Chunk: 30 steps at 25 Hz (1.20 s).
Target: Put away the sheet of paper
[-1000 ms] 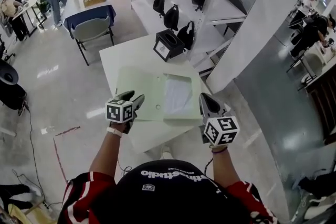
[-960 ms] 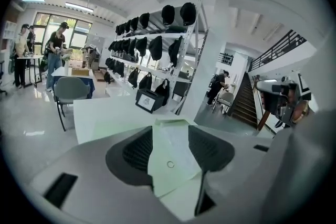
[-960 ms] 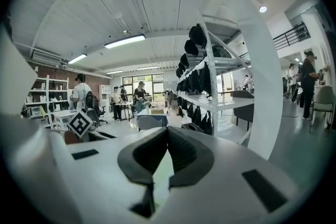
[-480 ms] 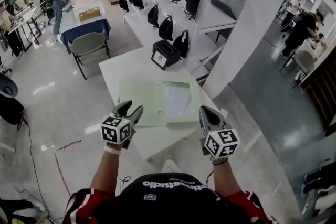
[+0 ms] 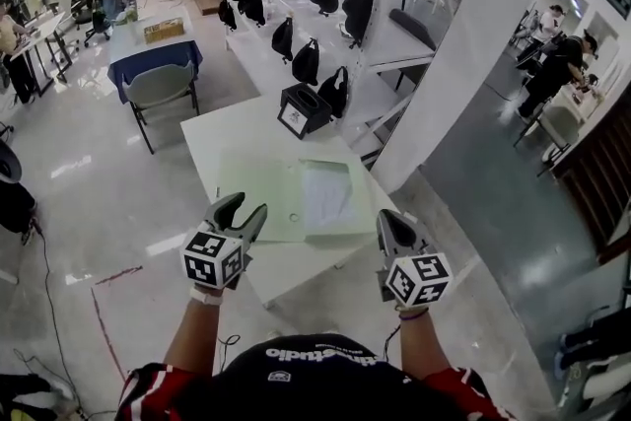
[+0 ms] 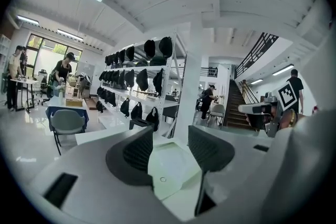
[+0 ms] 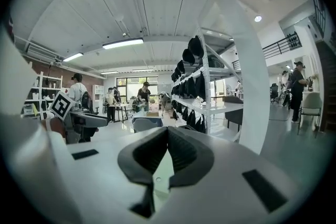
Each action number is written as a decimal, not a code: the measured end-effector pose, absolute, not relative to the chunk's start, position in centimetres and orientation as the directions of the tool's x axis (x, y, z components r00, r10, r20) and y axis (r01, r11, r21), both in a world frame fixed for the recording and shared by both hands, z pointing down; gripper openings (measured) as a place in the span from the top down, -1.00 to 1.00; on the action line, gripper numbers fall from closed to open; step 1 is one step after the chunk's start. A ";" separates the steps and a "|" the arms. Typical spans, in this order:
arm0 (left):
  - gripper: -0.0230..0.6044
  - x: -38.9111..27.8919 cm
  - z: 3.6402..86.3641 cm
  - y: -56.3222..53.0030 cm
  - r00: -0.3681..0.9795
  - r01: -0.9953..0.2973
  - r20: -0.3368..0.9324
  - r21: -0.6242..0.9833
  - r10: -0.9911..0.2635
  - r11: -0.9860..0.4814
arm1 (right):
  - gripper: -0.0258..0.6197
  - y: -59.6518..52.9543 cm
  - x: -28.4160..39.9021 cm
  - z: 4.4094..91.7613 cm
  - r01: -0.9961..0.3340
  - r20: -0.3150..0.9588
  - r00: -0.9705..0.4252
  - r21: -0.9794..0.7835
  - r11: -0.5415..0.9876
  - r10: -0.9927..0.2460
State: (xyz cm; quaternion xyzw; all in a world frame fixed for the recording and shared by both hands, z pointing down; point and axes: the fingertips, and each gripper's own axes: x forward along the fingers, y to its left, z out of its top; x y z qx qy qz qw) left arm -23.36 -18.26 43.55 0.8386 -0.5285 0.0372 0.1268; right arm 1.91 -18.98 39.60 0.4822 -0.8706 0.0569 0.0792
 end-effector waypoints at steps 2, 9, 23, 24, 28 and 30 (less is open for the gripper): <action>0.25 -23.3 42.9 -18.0 0.430 -0.900 0.188 0.171 -0.883 -0.401 | 0.91 -19.3 2.1 39.2 -0.843 0.185 -0.531 -0.019 0.537 -0.827; 0.25 -22.1 39.3 -16.7 0.370 -0.926 0.128 0.130 -0.920 -0.355 | 0.91 -20.0 3.5 37.3 -0.819 0.143 -0.570 -0.024 0.573 -0.809; 0.46 -16.0 36.4 -16.8 0.299 -0.954 0.084 0.033 -0.950 -0.298 | 0.91 -20.1 9.5 36.1 -0.808 0.098 -0.589 -0.060 0.586 -0.802; 0.46 -15.9 36.4 -16.7 0.293 -0.956 0.089 0.021 -0.952 -0.292 | 0.91 -20.1 9.6 36.1 -0.806 0.096 -0.592 -0.062 0.588 -0.800; 0.52 -15.7 36.2 -16.4 0.264 -0.964 0.093 0.000 -0.960 -0.265 | 0.91 -19.9 9.9 36.2 -0.800 0.097 -0.600 -0.066 0.597 -0.794; 0.58 -15.7 35.9 -16.3 0.253 -0.967 0.086 0.004 -0.963 -0.254 | 0.91 -20.0 10.0 36.0 -0.797 0.097 -0.604 -0.064 0.601 -0.791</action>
